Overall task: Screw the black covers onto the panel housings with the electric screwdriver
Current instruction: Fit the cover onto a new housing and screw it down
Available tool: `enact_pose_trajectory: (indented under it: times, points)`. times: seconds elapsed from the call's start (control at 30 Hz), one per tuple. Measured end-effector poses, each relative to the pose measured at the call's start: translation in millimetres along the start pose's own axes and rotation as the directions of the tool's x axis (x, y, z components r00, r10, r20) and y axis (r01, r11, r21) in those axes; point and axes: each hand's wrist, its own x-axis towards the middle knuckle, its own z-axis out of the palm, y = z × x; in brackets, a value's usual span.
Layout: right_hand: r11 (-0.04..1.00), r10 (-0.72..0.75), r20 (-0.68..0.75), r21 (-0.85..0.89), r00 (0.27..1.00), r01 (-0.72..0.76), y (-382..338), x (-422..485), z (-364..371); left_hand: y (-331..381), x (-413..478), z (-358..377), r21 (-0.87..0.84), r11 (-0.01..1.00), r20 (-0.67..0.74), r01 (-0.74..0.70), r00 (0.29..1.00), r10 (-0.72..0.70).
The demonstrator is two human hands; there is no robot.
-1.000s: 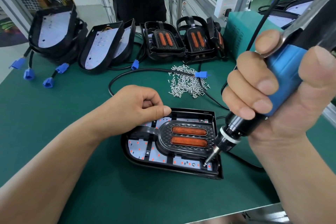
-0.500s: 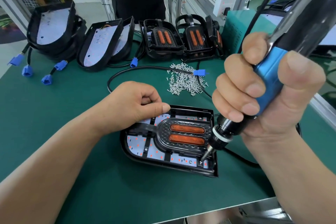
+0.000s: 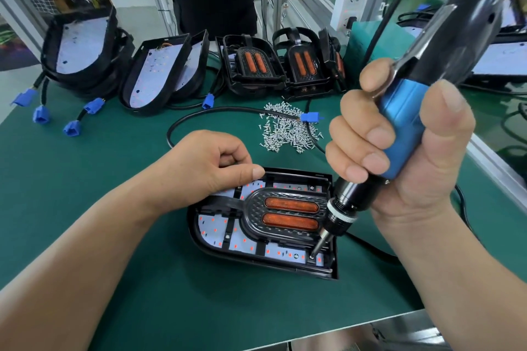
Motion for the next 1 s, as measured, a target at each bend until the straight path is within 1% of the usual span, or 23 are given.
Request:
enact_pose_trajectory:
  times: [0.1,0.17,0.23,0.3,0.4,0.47,0.53,0.6,0.67,0.77,0.87,0.93,1.0]
  points:
    - [0.999,-0.044,-0.065,-0.026,0.997,0.042,0,3,-2,-1,0,-1,0.023,1.000,0.000,-0.004,1.000,0.004]
    - [0.995,-0.095,-0.154,-0.052,0.984,0.088,-3,4,-4,-1,0,-1,0.042,0.999,-0.006,-0.010,1.000,0.010]
    - [0.990,-0.136,-0.273,-0.073,0.952,0.121,-7,7,-8,0,0,-1,0.057,0.998,-0.014,-0.018,1.000,0.018]
    - [0.985,-0.174,-0.417,-0.081,0.892,0.154,-12,11,-18,1,0,-2,0.060,0.998,-0.013,-0.024,1.000,0.025]
    - [0.984,-0.169,-0.634,-0.059,0.755,0.171,-26,15,-43,-1,-1,-6,0.055,0.998,0.017,-0.023,1.000,0.022]
    - [0.989,-0.129,-0.725,-0.045,0.676,0.141,-36,14,-60,-1,-2,-9,0.059,0.998,0.052,-0.003,0.999,0.000]
    - [0.994,-0.105,-0.760,-0.075,0.642,0.073,-43,13,-74,-2,-3,-12,0.048,0.999,0.078,0.014,0.997,-0.018]
    - [0.990,-0.090,-0.765,-0.139,0.638,-0.027,-46,12,-85,-1,-4,-13,0.036,0.999,0.095,0.029,0.995,-0.032]
    - [0.962,-0.071,-0.749,-0.227,0.659,-0.154,-48,11,-94,0,-4,-13,0.037,0.998,0.123,0.048,0.991,-0.052]
    - [0.852,-0.080,-0.698,-0.418,0.711,-0.314,-50,8,-102,3,-4,-14,0.090,0.994,0.174,0.069,0.981,-0.084]
    - [0.683,-0.117,-0.677,-0.586,0.727,-0.436,-49,4,-105,4,-4,-17,0.144,0.988,0.198,0.053,0.977,-0.081]
    - [0.501,-0.130,-0.673,-0.678,0.728,-0.538,-47,4,-104,4,-4,-18,0.159,0.987,0.203,0.039,0.977,-0.071]
    - [0.259,-0.138,-0.654,-0.749,0.744,-0.610,-43,5,-101,3,-4,-19,0.158,0.987,0.205,0.037,0.976,-0.069]
